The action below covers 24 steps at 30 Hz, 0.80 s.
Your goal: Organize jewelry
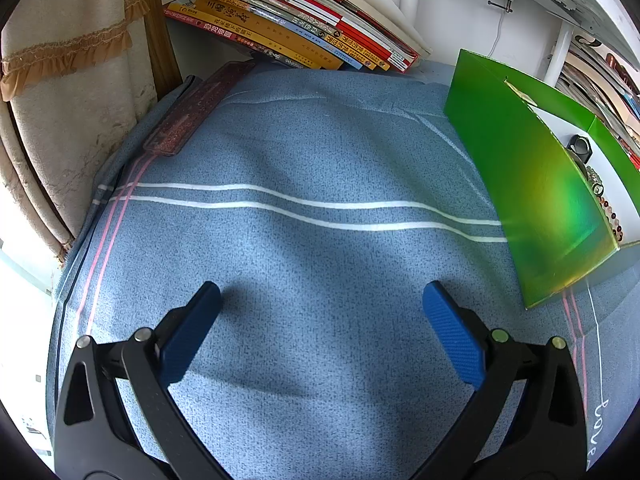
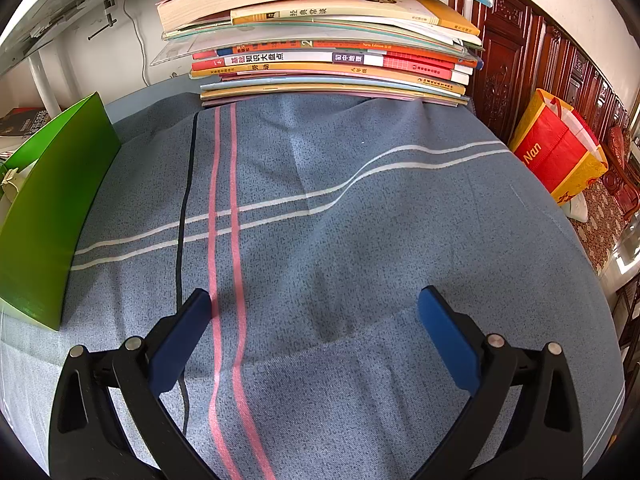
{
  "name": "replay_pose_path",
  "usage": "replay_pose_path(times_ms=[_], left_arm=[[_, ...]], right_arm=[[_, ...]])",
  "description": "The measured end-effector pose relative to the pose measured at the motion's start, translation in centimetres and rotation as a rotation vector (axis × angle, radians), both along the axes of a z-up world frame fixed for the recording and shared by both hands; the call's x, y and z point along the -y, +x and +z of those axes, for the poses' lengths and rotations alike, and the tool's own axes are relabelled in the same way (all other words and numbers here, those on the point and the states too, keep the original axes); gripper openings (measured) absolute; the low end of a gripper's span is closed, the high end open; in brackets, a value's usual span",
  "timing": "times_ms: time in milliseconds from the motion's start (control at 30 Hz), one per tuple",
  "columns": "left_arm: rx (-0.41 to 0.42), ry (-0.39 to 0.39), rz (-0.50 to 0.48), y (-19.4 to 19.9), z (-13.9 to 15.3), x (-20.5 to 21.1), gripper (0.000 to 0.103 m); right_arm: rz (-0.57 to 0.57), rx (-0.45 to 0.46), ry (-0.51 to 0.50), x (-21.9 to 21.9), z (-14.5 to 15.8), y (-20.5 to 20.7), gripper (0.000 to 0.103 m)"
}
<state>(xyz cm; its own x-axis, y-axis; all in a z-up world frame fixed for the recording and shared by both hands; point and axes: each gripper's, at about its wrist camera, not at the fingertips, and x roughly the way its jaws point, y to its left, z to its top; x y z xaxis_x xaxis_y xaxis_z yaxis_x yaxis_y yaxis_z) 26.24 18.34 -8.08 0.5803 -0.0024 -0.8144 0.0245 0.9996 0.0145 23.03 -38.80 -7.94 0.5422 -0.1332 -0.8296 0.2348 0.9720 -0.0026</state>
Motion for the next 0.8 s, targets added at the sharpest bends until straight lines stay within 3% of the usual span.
replay_pose_path(times_ms=[433,633,700,800], left_arm=[[0.0,-0.001,0.0,0.1,0.0,0.0,0.1],[-0.025,-0.013,0.045,-0.4,0.3,0.6,0.099],[0.022,0.043,0.033,-2.8,2.1,2.8,0.099],[0.126,0.105,0.013,-6.9,5.3,6.8,0.099]], right_arm=[[-0.001,0.001,-0.001,0.0,-0.1,-0.1,0.1],[-0.08,-0.002,0.021,-0.4,0.2,0.3,0.1],[-0.057,0.052,0.03,-2.0,1.5,-1.6,0.1],[0.003,0.189,-0.051,-6.9,5.0,-6.3,0.101]])
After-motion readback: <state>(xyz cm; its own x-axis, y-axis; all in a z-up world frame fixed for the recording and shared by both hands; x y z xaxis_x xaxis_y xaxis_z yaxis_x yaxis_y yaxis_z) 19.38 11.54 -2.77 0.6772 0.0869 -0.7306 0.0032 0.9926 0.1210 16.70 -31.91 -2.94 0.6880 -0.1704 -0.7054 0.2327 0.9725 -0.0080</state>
